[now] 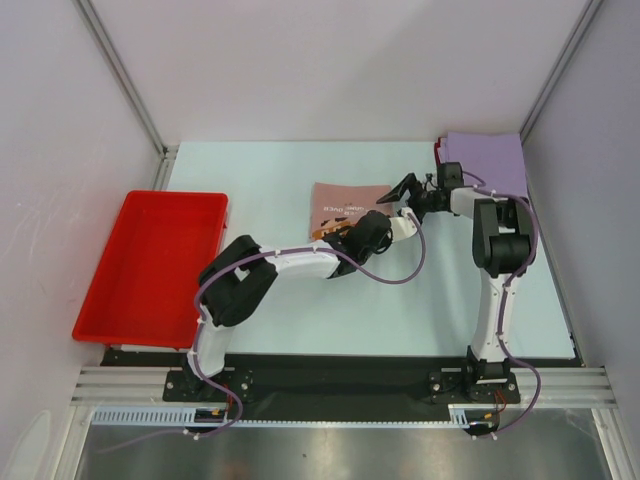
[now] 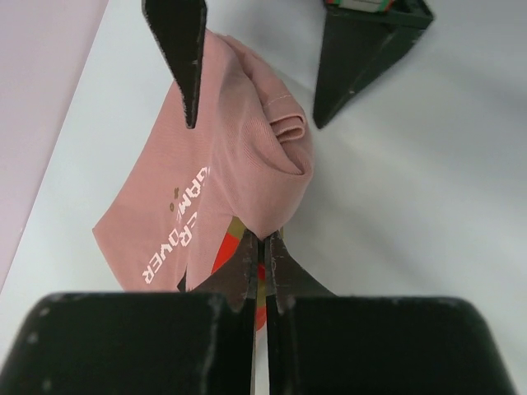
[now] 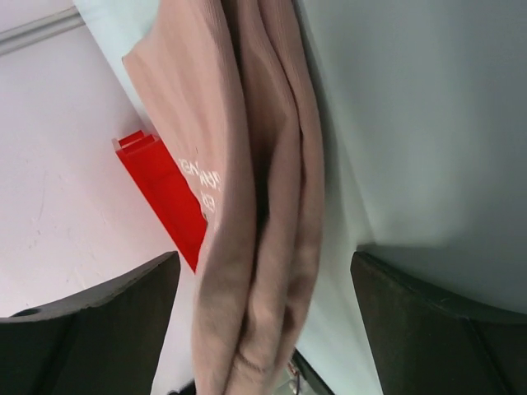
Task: Fold and stack the t-shirts
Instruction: Neatly place the folded tshirt to the corner
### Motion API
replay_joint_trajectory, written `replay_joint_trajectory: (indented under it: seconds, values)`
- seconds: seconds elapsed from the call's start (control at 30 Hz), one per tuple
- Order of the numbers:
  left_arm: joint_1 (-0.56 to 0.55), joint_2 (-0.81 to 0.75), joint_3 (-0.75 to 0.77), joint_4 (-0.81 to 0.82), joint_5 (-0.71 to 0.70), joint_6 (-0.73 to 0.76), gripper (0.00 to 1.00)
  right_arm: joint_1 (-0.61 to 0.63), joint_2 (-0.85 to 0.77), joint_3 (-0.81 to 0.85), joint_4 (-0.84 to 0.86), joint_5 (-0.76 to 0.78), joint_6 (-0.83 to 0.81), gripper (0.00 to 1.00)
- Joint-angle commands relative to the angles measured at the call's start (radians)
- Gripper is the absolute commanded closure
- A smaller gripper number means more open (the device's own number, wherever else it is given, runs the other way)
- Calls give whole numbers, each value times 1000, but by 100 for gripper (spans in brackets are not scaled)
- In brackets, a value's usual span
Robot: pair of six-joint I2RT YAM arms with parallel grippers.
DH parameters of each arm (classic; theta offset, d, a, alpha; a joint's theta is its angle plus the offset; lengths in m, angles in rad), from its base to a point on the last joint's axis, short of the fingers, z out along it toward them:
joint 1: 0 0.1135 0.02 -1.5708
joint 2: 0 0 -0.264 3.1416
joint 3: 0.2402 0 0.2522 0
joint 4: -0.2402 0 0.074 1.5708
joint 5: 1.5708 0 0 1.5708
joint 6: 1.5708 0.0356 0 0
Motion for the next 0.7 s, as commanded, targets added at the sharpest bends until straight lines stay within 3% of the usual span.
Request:
replay_joint_trajectory:
  seconds: [0.0,0.13,0.4,0.5,0.6,0.63,0.67]
  values:
    - [4,-78,17,21,30,-27,100,16,61,90,-60,43,-27,9]
    - [4,-82,10,20,38,-31,100,30,106,135,-78,63,-42,19]
    - [4,-90,3,18,57,-44,100,37,169,228,-117,104,-128,28]
    - [4,-91,-2,15,67,-61,100,42,173,234,-72,81,-126,40]
    - [6,-82,3,3,84,-88,100,49,160,216,12,49,-122,72]
    - [6,-75,16,-32,86,-99,99,53,156,222,12,52,-132,92]
    - [4,-62,55,-61,69,-151,96,62,153,228,17,53,-152,100]
